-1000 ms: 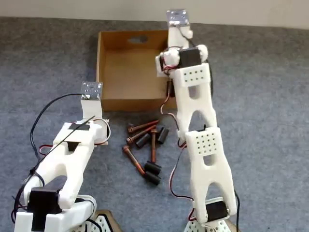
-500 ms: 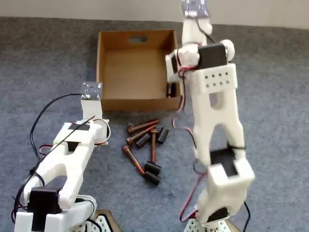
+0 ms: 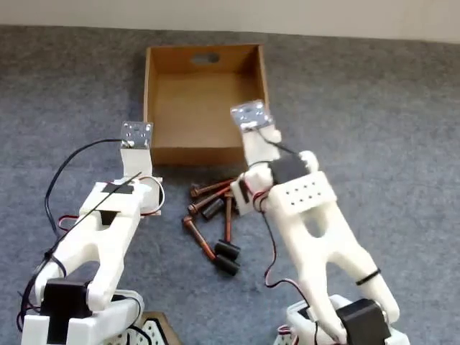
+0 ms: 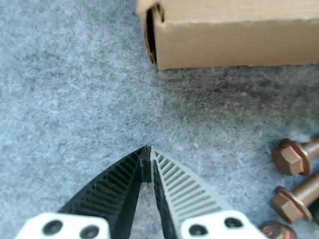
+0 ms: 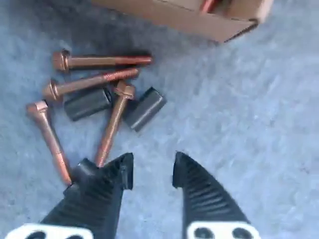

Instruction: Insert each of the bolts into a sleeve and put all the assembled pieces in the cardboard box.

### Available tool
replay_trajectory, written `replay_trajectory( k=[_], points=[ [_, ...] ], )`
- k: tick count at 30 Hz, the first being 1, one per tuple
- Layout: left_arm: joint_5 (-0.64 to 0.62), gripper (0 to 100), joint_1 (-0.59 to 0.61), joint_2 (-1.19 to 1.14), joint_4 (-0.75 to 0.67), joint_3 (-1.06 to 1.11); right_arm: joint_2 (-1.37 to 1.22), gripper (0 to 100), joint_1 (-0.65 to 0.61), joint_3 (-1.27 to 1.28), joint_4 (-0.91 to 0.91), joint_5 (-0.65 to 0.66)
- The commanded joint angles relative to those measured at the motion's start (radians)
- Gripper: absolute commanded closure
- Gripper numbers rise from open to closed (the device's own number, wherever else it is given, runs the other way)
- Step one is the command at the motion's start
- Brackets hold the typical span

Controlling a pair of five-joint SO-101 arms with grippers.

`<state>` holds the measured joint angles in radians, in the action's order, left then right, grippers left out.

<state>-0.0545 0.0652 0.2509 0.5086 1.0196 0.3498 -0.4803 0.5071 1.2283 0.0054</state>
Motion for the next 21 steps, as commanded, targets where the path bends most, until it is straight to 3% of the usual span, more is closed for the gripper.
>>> replay_trajectory(
  k=[1,8,21],
  points=[
    [-0.003,99,-0.005,0.028,-0.017,-0.004,-0.071,86.4,-0.033,0.007,-0.114,-0.077],
    [-0.003,99,-0.005,0.028,-0.017,-0.004,-0.306,86.8,-0.033,-0.065,-0.213,-0.25],
    [-0.003,99,-0.005,0.028,-0.017,-0.004,-0.496,86.8,-0.031,-0.18,-0.213,-0.259]
  ],
)
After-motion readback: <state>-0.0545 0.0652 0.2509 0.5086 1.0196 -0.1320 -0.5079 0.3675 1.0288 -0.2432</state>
